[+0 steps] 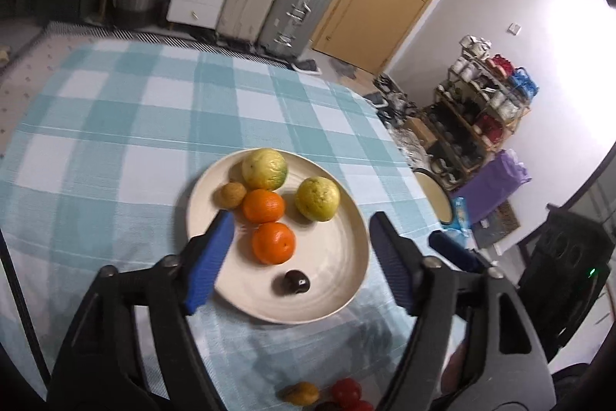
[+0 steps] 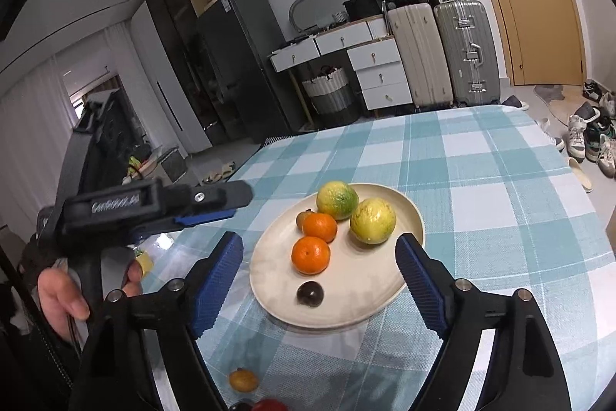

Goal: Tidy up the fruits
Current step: 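Move both grippers back toward the remaining tomatoes and small fruit, then grasp the red cherry tomato with the right gripper, then grasp the dark cherry tomato with the left gripper while the right holds its tomato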

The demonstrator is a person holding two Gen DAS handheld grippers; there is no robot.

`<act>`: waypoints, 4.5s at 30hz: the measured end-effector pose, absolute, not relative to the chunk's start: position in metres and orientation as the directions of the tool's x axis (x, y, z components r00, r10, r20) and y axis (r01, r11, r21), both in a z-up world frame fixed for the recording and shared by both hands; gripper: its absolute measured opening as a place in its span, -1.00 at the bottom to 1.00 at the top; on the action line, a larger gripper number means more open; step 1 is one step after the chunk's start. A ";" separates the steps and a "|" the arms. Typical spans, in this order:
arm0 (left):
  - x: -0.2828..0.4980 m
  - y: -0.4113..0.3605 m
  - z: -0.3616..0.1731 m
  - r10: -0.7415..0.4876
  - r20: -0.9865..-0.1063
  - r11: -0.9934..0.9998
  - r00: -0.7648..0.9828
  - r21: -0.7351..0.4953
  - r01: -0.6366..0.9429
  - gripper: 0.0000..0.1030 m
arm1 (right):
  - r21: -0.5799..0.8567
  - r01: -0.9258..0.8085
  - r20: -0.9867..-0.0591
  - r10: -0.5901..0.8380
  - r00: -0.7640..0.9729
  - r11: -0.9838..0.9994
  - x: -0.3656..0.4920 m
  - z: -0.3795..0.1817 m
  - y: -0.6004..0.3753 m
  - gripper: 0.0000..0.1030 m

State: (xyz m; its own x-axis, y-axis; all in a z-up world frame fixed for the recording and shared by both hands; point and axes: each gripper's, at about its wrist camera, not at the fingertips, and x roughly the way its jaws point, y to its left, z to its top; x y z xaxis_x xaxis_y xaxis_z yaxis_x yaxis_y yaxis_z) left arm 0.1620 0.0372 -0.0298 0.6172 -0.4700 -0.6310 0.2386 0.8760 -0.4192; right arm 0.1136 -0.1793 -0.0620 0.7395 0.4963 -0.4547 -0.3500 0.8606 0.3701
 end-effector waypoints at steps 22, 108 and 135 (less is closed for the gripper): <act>0.105 0.029 -0.034 -0.354 -0.678 0.935 0.645 -0.262 0.239 0.95 | 0.374 -0.330 -0.439 0.479 0.760 0.867 0.075 -0.055 -0.189 1.00; 0.031 0.023 -0.126 -0.466 -0.784 0.877 0.410 -0.348 0.331 0.97 | 0.410 -0.408 -0.605 0.578 0.548 0.816 -0.018 -0.148 -0.177 -0.38; 0.022 -0.022 -0.124 -0.420 -0.826 0.874 0.375 -0.257 0.413 -0.54 | 0.432 -0.367 -0.531 0.562 0.634 0.824 -0.011 -0.127 -0.216 -0.38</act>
State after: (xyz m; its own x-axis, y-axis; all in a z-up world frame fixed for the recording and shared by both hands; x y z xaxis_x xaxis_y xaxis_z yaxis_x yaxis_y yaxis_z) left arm 0.0217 -0.0219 -0.1242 0.3748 -0.4203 -0.8264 0.4126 0.8738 -0.2573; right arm -0.0105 -0.2156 -0.1272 0.6342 0.5617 -0.5314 -0.3674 0.8236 0.4321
